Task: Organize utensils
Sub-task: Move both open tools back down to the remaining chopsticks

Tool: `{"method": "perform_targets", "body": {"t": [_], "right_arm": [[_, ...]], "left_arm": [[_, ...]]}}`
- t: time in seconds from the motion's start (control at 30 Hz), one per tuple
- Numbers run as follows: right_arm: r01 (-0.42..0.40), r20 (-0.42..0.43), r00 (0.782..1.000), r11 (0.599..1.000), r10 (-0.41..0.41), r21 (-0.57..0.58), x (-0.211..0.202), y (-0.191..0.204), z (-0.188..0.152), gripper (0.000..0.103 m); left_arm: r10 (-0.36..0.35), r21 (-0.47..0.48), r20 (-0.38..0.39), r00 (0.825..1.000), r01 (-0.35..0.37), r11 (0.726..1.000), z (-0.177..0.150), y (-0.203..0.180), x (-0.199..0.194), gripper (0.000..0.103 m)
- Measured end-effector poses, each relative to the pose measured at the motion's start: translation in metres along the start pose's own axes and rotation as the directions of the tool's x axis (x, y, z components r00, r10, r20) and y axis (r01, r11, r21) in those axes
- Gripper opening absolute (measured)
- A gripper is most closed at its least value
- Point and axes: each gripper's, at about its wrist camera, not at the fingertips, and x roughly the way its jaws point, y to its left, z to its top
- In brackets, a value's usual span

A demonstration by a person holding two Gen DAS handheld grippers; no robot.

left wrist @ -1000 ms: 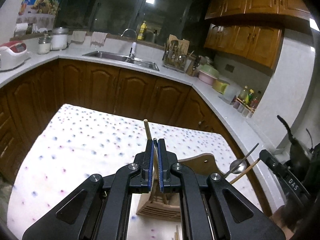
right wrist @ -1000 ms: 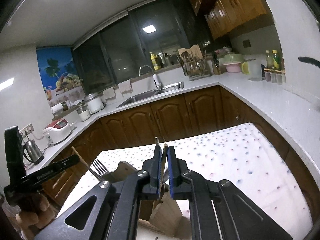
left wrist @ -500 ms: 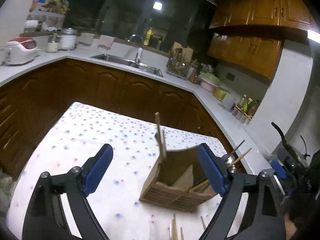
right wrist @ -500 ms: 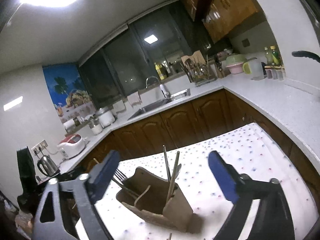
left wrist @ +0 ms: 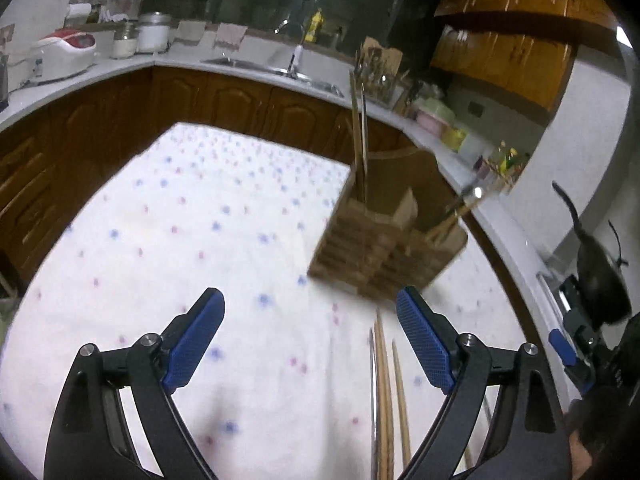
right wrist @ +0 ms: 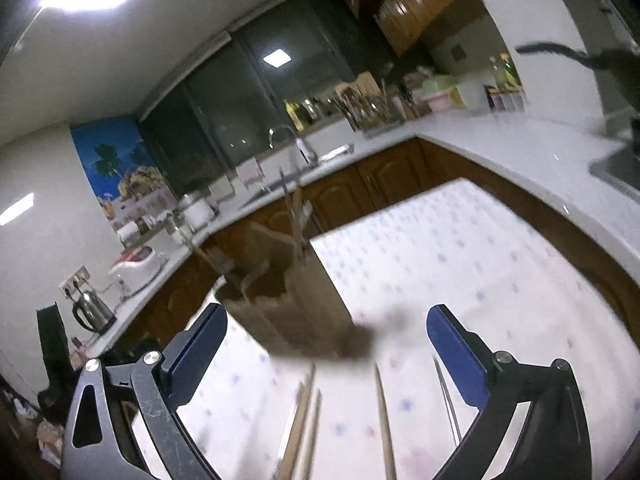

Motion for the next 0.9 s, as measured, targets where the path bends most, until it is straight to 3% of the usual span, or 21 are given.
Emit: {"method": "perform_targets", "body": {"t": [0.43, 0.9], "right_arm": [[0.074, -0.090, 0.993, 0.997, -0.072, 0.022, -0.028, -0.031, -0.056, 0.101], [0.106, -0.118, 0.988, 0.994, -0.103, 0.023, -0.035, -0.041, -0.065, 0.101]], "left_arm": [[0.017, 0.077, -0.110, 0.994, -0.008, 0.997, -0.056, -0.016, 0.007, 0.090], [0.069, 0.158, -0.175, 0.982, -0.041, 0.987, -0.059, -0.037, 0.029, 0.090]]}}
